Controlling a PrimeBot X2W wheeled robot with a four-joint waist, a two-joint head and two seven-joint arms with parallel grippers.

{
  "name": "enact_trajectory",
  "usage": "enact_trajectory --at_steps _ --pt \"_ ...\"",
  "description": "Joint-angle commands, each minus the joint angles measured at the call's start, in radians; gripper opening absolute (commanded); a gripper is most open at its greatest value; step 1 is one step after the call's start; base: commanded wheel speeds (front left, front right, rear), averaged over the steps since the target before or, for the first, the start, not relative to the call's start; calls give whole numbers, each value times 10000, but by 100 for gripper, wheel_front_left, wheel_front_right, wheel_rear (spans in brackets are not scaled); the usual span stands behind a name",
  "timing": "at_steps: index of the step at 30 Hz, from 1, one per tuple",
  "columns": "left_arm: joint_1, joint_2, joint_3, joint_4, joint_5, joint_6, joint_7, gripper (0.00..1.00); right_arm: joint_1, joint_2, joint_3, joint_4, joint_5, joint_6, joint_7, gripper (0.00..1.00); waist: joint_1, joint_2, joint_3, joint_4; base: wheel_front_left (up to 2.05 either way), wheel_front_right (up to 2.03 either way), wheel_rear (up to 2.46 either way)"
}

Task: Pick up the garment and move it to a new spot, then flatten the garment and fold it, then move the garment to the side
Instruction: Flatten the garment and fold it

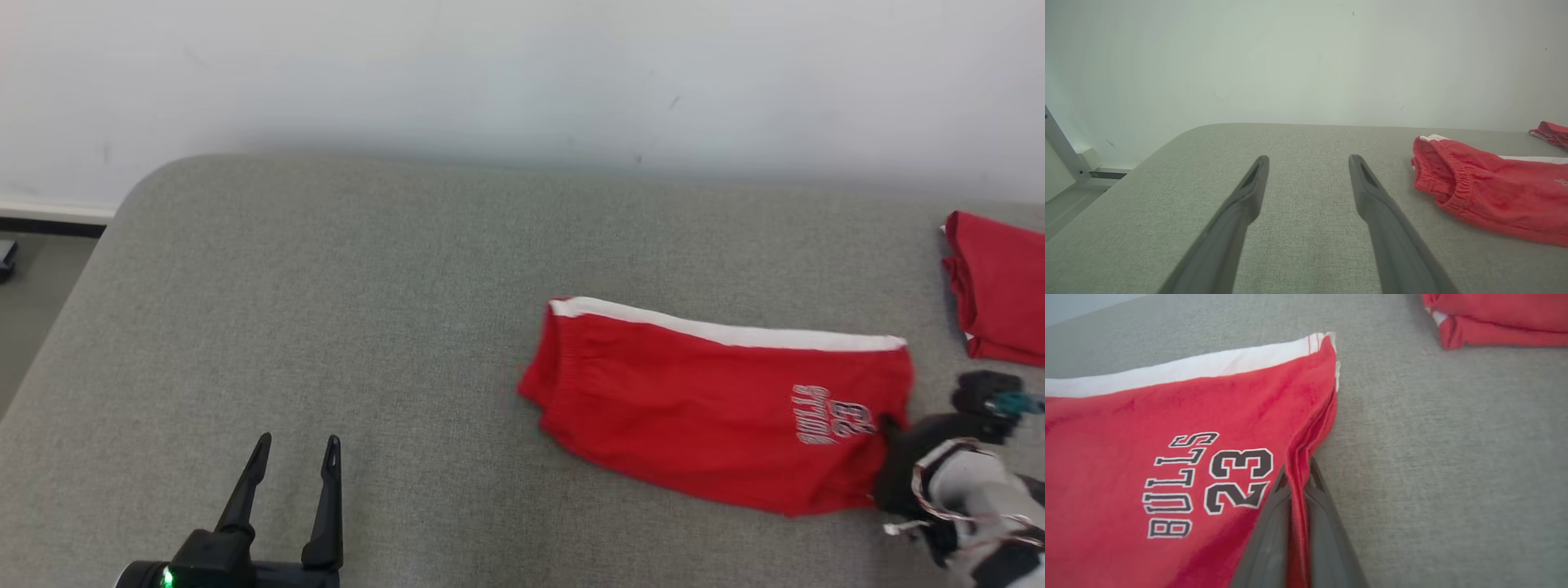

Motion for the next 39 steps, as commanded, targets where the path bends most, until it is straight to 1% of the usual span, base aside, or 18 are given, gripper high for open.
enact_trajectory --at_steps 1,7,9,13,17,22,26,30,31,32,39 --pt "163 42 42 24 91 35 -29 100 247 -320 -40 81 59 -32 -106 0 -1 -1 -182 -58 0 0 0" --pt "458 156 160 38 142 195 -29 100 501 -818 -13 -170 202 -32 -377 0 -1 -1 -444 -240 0 0 0" --pt "553 190 251 21 68 212 -31 100 510 -923 55 -569 273 -32 -458 0 -1 -1 -480 -347 0 0 0" --pt "670 227 323 61 49 267 -31 100 414 -731 250 -1447 413 -31 -408 0 -1 -1 -550 -473 0 0 0" --pt "817 221 327 85 49 311 -29 100 363 -456 541 -2544 555 -31 -102 0 -1 -1 -630 -539 0 0 0" --pt "735 158 257 91 35 352 -29 100 229 39 909 -3822 690 -31 447 0 -1 -1 -636 -516 0 0 0" --pt "612 90 186 141 3 313 -31 100 82 649 1050 -4281 570 -31 847 0 -1 -1 -560 -415 0 0 0" --pt "409 15 62 291 -2 215 -31 100 -11 1390 1131 -4127 400 -31 1154 0 -1 -1 -451 -151 0 0 0" --pt "409 15 62 291 -2 215 -31 100 -11 1390 1131 -4127 400 -31 1154 0 -1 -1 -451 -151 0 0 0" --pt "326 9 65 334 -16 163 -31 100 -38 1577 1145 -4025 337 -31 1201 0 -1 -1 -425 -90 0 0 0" --pt "-8 -155 -25 594 13 50 -31 100 -198 2612 1131 -2895 -138 -31 1178 0 -1 -1 -257 293 0 0 0"
